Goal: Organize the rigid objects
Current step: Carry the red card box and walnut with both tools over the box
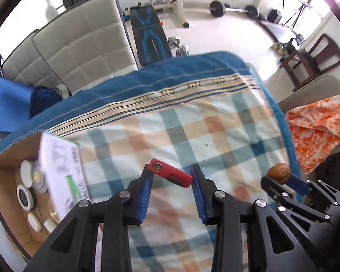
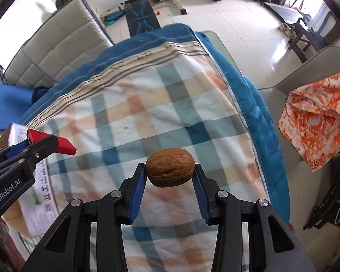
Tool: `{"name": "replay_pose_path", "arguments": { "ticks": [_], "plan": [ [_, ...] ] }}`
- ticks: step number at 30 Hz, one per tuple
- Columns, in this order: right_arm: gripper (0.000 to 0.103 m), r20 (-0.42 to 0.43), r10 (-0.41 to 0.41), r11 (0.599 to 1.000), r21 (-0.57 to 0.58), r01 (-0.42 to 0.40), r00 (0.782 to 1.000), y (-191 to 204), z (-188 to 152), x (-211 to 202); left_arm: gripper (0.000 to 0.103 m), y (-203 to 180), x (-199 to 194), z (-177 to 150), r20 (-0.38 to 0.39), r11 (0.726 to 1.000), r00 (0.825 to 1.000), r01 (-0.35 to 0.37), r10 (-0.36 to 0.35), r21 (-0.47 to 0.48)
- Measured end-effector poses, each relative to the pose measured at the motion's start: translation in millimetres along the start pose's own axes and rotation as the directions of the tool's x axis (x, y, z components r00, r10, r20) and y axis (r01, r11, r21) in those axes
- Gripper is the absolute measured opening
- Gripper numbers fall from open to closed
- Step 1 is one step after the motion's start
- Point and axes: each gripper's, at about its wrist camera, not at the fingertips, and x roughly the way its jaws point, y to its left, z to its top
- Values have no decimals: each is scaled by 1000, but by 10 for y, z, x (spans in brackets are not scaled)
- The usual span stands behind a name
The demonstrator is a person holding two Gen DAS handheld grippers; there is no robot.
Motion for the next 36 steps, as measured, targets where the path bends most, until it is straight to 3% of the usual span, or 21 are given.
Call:
{"name": "replay_pose_path", "arguments": {
  "ticks": [7, 11, 19, 27, 36],
  "plan": [
    [44, 34, 39, 995, -90, -36, 999, 584, -382, -481, 31, 498, -496, -391, 70, 993, 995, 76, -70, -91],
    [44, 40, 77, 987, -146, -70, 996, 993, -587, -653, 31, 899, -798, -698, 111, 983, 991, 92, -75, -156],
    [44, -6, 170, 941, -297, -164, 985, 2204, -938, -675, 31, 1971, -1045, -1196, 119, 956, 993, 17, 19, -291],
    [44, -111, 125, 915, -372, -158, 986, 3157, -1138, -75, 31, 3007, -787, -1614, 11, 911, 998, -58, 68, -409],
    [44, -198, 30, 916, -387, -106, 980, 3557, -1237, 536, 30, 3647, -129, -1983, -161, 883, 986, -104, 33, -458]
  ]
}}
